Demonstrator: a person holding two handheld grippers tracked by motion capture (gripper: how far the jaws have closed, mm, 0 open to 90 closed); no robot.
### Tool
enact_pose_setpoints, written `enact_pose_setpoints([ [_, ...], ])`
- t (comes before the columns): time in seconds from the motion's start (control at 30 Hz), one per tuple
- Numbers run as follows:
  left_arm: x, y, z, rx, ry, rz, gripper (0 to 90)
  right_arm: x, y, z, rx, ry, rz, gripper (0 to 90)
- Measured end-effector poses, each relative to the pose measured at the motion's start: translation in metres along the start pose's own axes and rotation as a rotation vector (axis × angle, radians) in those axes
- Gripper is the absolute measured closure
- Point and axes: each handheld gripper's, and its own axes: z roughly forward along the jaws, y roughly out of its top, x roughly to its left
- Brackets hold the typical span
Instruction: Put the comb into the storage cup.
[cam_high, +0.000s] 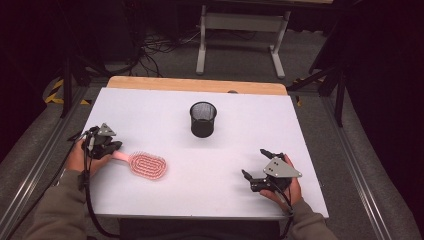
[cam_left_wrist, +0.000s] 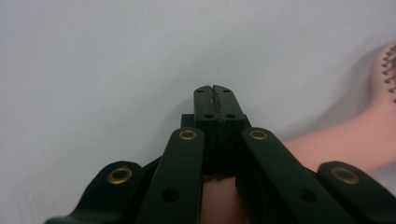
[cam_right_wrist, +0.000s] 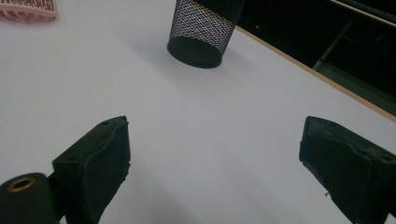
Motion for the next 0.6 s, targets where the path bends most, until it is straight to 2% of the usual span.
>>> enact_pose_setpoints([
  [0.03, -0.002, -0.002, -0.002, 0.004, -0.015, -0.004, 89.3, 0.0, 0.0, 0.0, 0.001, 0.001, -0.001, 9.4],
  [0.07, -0.003, -0.004, -0.004, 0.006, -0.008, 0.01, 89.2, 0.0, 0.0, 0.0, 0.001, 0.001, -0.002, 9.4],
  [0.13, -0.006, -0.008, -0.007, 0.015, -0.018, 0.006, 88.8, 0.0, 0.0, 0.0, 0.0, 0.004, 0.0, 9.5],
  [0.17, -0.006, -0.009, -0.008, 0.01, -0.008, 0.016, 88.7, 0.0, 0.0, 0.0, 0.001, 0.004, -0.002, 9.5],
  [0.5, -0.018, -0.026, -0.021, 0.003, -0.009, 0.034, 88.6, 0.001, 0.0, 0.002, 0.008, 0.009, -0.007, 9.4],
  [0.6, -0.024, -0.029, -0.024, 0.002, -0.001, 0.047, 88.0, 0.001, 0.001, 0.001, -0.005, 0.016, 0.011, 9.9],
])
